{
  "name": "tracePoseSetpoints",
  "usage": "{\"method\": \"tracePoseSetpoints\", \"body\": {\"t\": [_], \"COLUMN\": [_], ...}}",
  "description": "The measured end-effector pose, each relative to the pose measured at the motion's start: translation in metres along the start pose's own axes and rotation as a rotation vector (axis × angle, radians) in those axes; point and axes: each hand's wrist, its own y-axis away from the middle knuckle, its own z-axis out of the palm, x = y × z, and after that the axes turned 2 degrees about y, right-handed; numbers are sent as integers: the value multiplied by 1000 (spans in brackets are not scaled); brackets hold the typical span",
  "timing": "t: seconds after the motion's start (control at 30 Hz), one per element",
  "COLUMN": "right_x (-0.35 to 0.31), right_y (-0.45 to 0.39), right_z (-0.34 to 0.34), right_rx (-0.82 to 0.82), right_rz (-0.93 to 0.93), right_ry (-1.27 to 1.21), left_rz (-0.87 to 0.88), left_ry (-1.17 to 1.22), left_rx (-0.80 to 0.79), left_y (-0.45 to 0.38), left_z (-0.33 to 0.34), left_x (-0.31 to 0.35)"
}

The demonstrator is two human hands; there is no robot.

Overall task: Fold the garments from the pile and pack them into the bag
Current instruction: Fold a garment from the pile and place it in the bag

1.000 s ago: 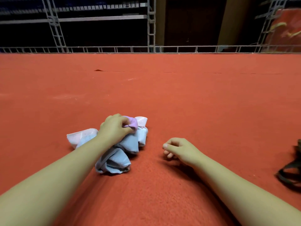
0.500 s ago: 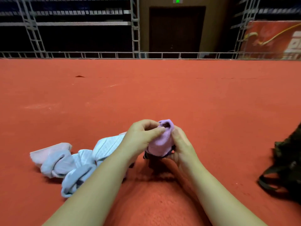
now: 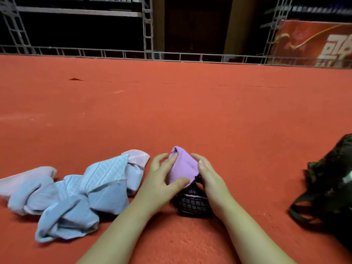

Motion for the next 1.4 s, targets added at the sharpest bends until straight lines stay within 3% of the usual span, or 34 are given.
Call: {"method": "tracePoseSetpoints", "body": {"t": [0.07, 0.13, 0.2, 0.27, 0.43, 0.53, 0.63, 0.73, 0.93, 1.1, 1.2, 1.33, 1.4], "right_x": [5, 7, 7, 9, 15, 20, 18, 12, 5, 2, 3, -4, -14], "right_y": [-1, -5, -6, -7, -4, -4, -5, -9, -8, -4, -3, 1, 2], "right_z": [0, -1, -3, -5, -8, -10, -14, -25, -53, -69, -81, -72, -60], "right_rx": [-43, -63, -116, -149, -170, -233, -231, -287, -396, -482, -518, -602, -524], "right_rz": [66, 141, 184, 196, 173, 90, 83, 127, 188, 226, 251, 327, 292], "right_ry": [93, -12, -100, -145, -208, -93, -143, -273, -472, -488, -484, -207, 4], "left_rz": [10, 189, 236, 152, -1, -122, -313, -388, -463, -508, -490, -412, -377], "left_ry": [-229, -263, -238, -235, -46, 150, 526, 881, 1163, 1271, 1189, 989, 1008], "left_rx": [129, 280, 178, 5, 14, -18, -74, -85, 59, 314, 475, 306, 243], "left_y": [3, 1, 1, 3, -4, -6, -4, -5, -15, -23, -27, -19, -16], "left_z": [-2, -3, -1, 3, 5, 4, 0, -6, -10, -23, -33, -22, -23], "left_x": [-3, -4, -3, -8, -22, -24, -17, -9, -17, -18, -27, -18, -11]}}
